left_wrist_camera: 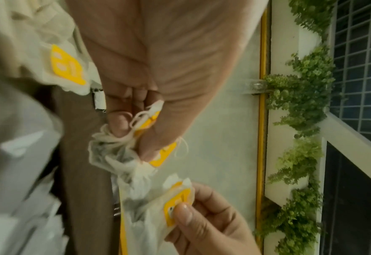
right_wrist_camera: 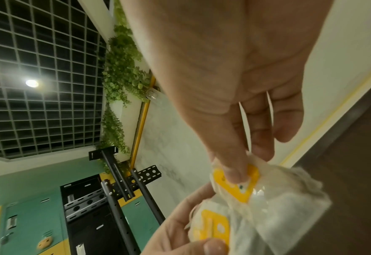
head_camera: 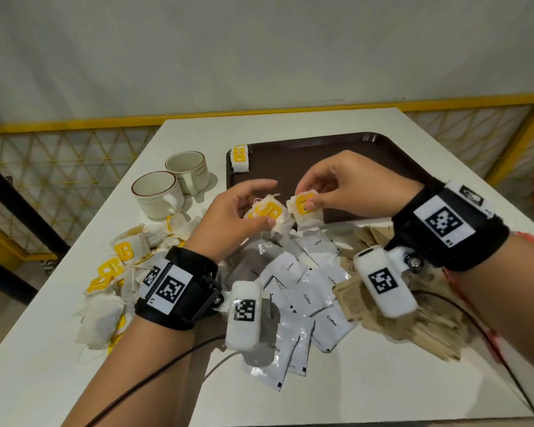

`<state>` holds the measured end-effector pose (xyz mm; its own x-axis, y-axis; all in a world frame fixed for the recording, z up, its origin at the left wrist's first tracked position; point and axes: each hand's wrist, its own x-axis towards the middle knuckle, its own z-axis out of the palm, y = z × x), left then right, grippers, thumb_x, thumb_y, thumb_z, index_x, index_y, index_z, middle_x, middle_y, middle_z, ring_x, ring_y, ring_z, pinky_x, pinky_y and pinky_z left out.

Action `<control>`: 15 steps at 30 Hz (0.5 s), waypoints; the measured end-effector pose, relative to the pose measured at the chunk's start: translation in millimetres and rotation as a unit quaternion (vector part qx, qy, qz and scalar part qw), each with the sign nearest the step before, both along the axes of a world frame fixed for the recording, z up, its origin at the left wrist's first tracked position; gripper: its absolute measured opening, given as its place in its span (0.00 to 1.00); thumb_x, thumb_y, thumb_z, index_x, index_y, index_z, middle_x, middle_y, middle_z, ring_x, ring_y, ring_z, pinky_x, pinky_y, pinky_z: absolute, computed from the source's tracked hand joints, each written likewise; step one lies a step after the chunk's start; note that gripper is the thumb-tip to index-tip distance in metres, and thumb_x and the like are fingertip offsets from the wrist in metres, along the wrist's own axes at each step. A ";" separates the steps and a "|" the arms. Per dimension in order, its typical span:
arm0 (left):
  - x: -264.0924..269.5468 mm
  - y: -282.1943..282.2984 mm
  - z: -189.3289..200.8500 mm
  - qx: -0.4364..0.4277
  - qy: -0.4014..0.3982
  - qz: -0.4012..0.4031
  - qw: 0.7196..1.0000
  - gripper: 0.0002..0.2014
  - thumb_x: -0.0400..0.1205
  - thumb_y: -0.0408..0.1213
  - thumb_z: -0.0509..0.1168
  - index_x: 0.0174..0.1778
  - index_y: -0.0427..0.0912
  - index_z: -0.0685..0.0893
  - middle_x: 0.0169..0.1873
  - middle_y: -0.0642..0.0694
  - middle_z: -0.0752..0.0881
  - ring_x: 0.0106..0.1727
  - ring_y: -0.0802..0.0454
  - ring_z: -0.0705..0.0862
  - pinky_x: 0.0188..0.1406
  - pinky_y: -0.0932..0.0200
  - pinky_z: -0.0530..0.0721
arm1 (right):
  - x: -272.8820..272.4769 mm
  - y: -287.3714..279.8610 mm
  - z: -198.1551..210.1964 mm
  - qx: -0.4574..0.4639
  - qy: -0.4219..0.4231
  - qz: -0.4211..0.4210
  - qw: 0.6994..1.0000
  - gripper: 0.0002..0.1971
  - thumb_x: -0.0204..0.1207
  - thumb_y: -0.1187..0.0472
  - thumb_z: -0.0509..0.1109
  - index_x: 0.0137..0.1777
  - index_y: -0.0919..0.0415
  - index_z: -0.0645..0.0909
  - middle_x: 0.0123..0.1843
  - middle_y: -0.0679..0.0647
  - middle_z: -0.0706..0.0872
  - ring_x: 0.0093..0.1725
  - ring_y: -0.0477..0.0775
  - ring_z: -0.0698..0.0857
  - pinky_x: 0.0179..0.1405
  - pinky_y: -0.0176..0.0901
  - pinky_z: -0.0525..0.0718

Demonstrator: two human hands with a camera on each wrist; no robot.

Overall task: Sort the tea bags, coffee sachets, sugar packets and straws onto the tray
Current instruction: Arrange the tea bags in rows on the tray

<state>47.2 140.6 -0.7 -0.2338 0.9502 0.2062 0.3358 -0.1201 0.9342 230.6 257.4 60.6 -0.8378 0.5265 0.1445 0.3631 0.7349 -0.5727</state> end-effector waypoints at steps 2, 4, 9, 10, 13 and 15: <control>-12.4 5.6 13.2 -0.021 0.020 0.045 0.999 0.22 0.71 0.27 0.76 0.58 0.52 0.84 0.44 0.41 0.88 0.44 0.51 0.85 0.54 0.48 0.83 | -1.6 15.7 9.5 -0.014 -0.004 -0.002 1.000 0.06 0.71 0.61 0.78 0.46 0.52 0.88 0.43 0.45 0.89 0.43 0.41 0.86 0.51 0.40 0.83; -27.3 14.8 34.1 -0.051 0.057 0.067 0.995 0.14 0.71 0.28 0.76 0.50 0.46 0.85 0.42 0.41 0.89 0.42 0.50 0.86 0.48 0.55 0.85 | -8.3 32.9 15.9 -0.052 0.006 -0.004 0.999 0.04 0.73 0.62 0.76 0.44 0.52 0.86 0.44 0.48 0.89 0.42 0.42 0.84 0.50 0.43 0.83; -63.8 65.4 74.5 -0.165 0.168 0.042 0.971 0.07 0.74 0.26 0.73 0.41 0.41 0.83 0.36 0.42 0.87 0.30 0.56 0.85 0.33 0.67 0.86 | -46.8 72.5 13.5 -0.165 0.023 0.020 0.986 0.05 0.78 0.66 0.70 0.45 0.55 0.79 0.41 0.51 0.85 0.35 0.41 0.83 0.41 0.39 0.84; -70.3 77.9 75.7 -0.188 0.183 0.035 0.964 0.07 0.74 0.26 0.74 0.41 0.41 0.83 0.38 0.41 0.87 0.32 0.53 0.86 0.40 0.62 0.88 | -56.5 79.0 10.8 -0.163 0.017 0.019 0.986 0.05 0.78 0.66 0.70 0.46 0.55 0.79 0.40 0.52 0.84 0.33 0.41 0.82 0.39 0.39 0.82; -83.3 111.1 72.4 -0.243 0.210 0.022 0.947 0.09 0.73 0.24 0.73 0.40 0.40 0.83 0.41 0.37 0.88 0.41 0.43 0.88 0.53 0.47 0.88 | -84.6 92.5 2.6 -0.123 -0.011 0.022 0.992 0.06 0.76 0.68 0.72 0.46 0.55 0.81 0.40 0.56 0.83 0.38 0.51 0.82 0.40 0.47 0.84; -87.6 127.5 68.2 -0.264 0.245 0.018 0.933 0.09 0.73 0.23 0.72 0.43 0.38 0.83 0.43 0.34 0.88 0.44 0.39 0.88 0.55 0.43 0.87 | -99.4 97.0 -2.0 -0.113 -0.035 0.030 0.993 0.06 0.75 0.69 0.72 0.46 0.58 0.82 0.39 0.56 0.84 0.39 0.59 0.82 0.43 0.54 0.84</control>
<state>-40.4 268.1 67.6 -0.2688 0.9429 -0.1968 0.7330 0.3328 0.5933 131.3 354.4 58.7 -0.8727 0.4873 -0.0311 0.3668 0.6122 -0.7005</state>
